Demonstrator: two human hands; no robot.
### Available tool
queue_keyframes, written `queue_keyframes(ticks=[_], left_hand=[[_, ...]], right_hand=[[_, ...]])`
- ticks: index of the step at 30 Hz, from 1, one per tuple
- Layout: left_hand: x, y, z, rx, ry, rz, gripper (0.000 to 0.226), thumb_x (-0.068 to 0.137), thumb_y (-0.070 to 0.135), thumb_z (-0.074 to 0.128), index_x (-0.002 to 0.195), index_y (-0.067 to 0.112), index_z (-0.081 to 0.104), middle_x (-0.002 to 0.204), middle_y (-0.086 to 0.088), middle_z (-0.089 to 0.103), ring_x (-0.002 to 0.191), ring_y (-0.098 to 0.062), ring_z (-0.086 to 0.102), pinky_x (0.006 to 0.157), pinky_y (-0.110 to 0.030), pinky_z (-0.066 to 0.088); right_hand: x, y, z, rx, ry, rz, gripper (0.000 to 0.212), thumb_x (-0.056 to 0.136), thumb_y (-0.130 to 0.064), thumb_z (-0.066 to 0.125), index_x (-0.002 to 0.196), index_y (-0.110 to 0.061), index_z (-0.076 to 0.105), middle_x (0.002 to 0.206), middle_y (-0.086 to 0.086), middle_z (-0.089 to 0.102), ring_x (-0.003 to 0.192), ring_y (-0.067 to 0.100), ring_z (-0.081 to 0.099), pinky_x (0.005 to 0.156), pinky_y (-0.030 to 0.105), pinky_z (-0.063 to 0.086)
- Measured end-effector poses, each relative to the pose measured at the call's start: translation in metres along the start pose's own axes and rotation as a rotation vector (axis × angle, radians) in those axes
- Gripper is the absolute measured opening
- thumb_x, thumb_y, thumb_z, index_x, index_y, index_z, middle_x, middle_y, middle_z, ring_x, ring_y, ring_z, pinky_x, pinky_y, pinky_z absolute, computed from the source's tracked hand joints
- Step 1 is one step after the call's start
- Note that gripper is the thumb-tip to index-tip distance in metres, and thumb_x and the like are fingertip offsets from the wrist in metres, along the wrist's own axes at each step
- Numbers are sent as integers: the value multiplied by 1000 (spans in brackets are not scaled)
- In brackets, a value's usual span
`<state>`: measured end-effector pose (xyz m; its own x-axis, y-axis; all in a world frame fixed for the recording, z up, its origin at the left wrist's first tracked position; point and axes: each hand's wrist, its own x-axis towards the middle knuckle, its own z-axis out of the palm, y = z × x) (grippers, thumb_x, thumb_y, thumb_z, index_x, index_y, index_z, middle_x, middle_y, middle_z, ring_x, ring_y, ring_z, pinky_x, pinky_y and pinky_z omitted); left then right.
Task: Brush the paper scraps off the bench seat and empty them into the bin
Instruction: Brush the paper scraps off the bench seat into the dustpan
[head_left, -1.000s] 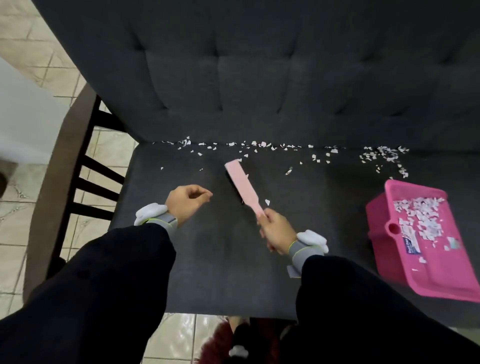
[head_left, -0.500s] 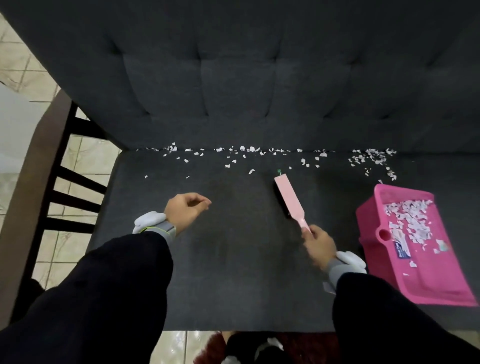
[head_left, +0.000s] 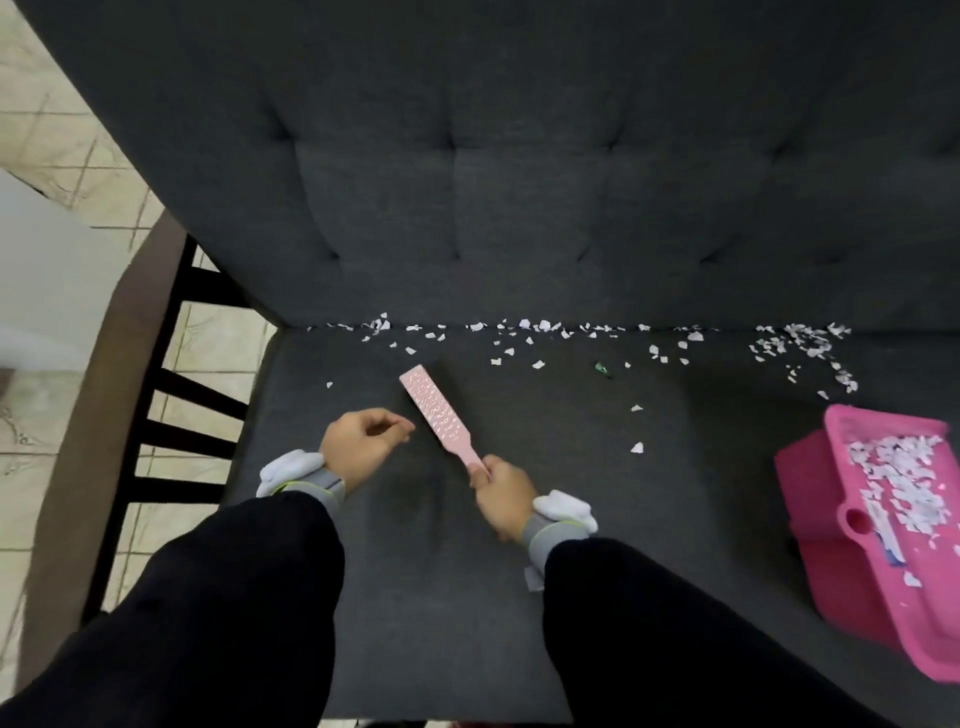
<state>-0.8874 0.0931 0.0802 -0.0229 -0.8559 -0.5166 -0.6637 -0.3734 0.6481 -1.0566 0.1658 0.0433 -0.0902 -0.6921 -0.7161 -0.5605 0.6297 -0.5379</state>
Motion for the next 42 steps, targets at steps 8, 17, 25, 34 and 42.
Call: queue_keyframes(ticks=[8, 17, 25, 34, 42], left_hand=[[14, -30, -41, 59, -42, 1, 16, 83, 22, 64, 71, 32, 69, 56, 32, 62, 81, -6, 63, 73, -15, 43], [39, -36, -85, -13, -35, 30, 24, 84, 18, 64, 66, 34, 68, 58, 27, 65, 75, 3, 61, 80, -18, 43], [54, -68, -139, -72, 70, -6, 18, 86, 15, 61, 75, 26, 69, 61, 19, 67, 86, -14, 64, 88, -27, 46], [50, -78, -137, -32, 52, -15, 24, 85, 18, 62, 68, 33, 67, 59, 28, 65, 87, -17, 66, 89, -33, 50], [51, -59, -126, -84, 42, -34, 25, 85, 16, 61, 68, 34, 66, 56, 26, 64, 79, -14, 63, 90, -36, 50]], right_hand=[[-17, 51, -46, 150, 407, 322, 31, 99, -25, 41, 104, -3, 62, 110, 25, 64, 105, 40, 57, 81, 36, 42], [25, 9, -17, 286, 340, 236, 25, 80, -47, 41, 67, -34, 57, 72, 7, 55, 55, 17, 40, 51, 24, 29], [41, -144, 99, 21, -30, 3, 32, 97, -27, 42, 104, -4, 63, 110, 23, 64, 103, 38, 59, 79, 36, 45], [24, -67, 37, 58, 297, 277, 30, 97, -25, 43, 108, -2, 60, 115, 25, 62, 109, 41, 56, 83, 37, 43], [0, -11, -33, 123, 405, 303, 31, 95, -31, 43, 71, -14, 52, 90, 24, 66, 80, 34, 59, 71, 40, 46]])
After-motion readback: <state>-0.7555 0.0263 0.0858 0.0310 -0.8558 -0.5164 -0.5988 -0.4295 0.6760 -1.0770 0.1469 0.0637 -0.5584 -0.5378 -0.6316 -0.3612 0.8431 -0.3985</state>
